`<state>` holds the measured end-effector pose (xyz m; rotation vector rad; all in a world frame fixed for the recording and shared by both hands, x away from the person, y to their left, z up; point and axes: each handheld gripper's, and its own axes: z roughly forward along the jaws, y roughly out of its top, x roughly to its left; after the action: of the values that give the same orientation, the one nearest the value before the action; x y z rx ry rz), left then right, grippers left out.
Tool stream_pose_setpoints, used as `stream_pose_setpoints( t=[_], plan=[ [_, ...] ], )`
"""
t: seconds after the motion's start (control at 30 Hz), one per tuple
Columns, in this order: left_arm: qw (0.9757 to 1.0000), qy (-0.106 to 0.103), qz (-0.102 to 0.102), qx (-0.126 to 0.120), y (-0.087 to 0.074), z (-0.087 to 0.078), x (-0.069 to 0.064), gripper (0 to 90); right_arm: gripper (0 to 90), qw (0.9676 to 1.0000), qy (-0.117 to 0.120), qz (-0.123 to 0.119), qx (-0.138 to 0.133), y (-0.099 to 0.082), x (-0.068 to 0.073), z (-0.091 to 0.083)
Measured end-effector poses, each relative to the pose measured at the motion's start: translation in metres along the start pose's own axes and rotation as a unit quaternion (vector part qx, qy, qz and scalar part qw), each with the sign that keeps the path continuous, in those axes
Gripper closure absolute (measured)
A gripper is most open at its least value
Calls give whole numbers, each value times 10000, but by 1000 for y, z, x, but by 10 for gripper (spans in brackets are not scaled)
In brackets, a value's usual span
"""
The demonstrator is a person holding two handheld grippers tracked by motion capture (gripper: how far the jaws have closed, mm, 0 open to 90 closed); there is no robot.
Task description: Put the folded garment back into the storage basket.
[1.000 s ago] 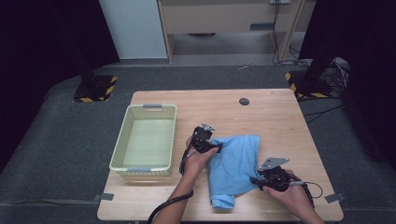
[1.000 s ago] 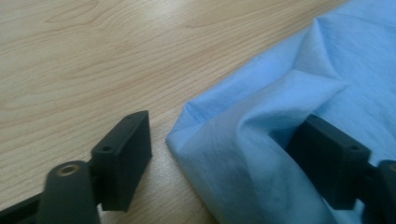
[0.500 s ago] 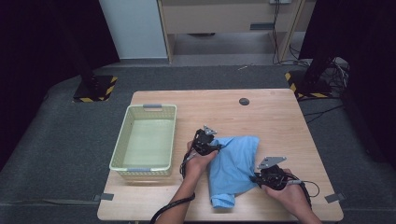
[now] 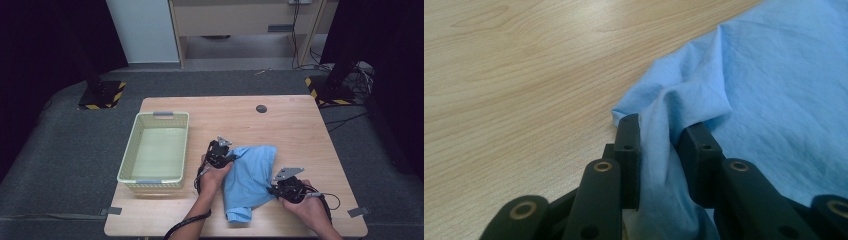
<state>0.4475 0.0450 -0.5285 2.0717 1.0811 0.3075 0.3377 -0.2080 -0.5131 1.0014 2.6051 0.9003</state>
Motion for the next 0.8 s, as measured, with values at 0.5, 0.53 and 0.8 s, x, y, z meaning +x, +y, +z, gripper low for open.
stream_pose_setpoints(
  t=[0.5, 0.53, 0.8],
  plan=[
    [9999, 93, 64, -96, 4, -13, 1, 738, 843, 9997, 39, -199, -102, 7, 6, -5],
    [9999, 92, 57, -101, 4, -13, 1, 738, 843, 9997, 45, -198, -101, 7, 7, -5],
    [9999, 80, 46, -101, 5, -16, 2, 740, 843, 9996, 43, -245, -131, 9, 8, -7]
  ],
)
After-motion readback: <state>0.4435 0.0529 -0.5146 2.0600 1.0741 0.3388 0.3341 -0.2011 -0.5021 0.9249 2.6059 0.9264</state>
